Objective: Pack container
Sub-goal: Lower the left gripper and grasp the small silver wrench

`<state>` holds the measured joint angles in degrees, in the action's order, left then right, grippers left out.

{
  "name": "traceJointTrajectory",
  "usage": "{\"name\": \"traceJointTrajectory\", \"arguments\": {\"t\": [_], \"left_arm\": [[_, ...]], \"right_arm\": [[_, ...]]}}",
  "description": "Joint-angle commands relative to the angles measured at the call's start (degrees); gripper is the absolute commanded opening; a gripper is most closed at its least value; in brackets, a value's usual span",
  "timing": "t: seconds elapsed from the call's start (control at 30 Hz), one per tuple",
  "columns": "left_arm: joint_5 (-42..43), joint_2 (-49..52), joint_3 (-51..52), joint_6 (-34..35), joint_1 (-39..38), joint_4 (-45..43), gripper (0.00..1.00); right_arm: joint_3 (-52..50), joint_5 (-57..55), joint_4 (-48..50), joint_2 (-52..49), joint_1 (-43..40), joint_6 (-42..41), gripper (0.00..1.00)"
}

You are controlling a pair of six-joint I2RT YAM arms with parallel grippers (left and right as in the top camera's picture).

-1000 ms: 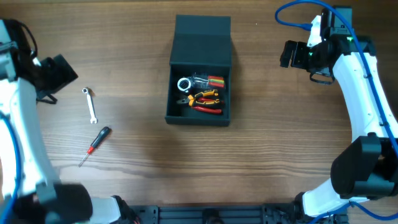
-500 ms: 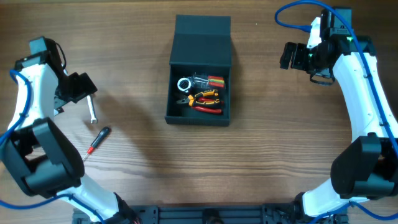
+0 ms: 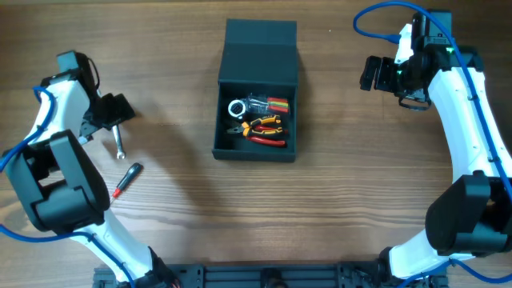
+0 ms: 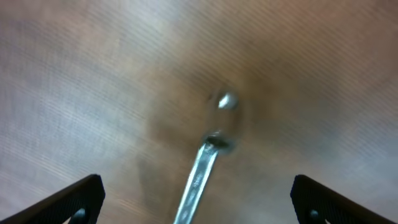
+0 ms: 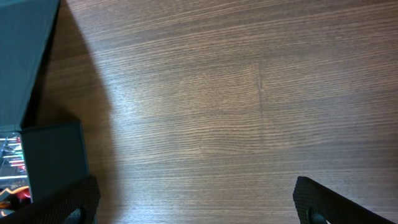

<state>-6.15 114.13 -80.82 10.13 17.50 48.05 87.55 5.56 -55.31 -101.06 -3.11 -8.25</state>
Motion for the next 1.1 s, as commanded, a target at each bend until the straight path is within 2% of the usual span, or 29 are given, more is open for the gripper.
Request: {"name": "traceJointTrajectory", "arguments": {"t": [0.0, 0.6, 1.07], "left_arm": [[-0.9, 0.9, 0.3, -0.9, -1.5, -2.9, 1.0], [-0.9, 3.3, 0.3, -0.7, -1.8, -10.0, 1.0], [-0.8, 8.3, 0.3, 0.2, -1.8, -11.0, 1.0]], "right_arm": [[0.1, 0.0, -0.4, -0.6, -0.3, 0.8, 1.0], [0.1, -0.1, -1.1, -0.6, -0.3, 2.3, 1.0], [0.1, -1.7, -2.7, -0.6, -0.3, 2.3, 1.0]]}}
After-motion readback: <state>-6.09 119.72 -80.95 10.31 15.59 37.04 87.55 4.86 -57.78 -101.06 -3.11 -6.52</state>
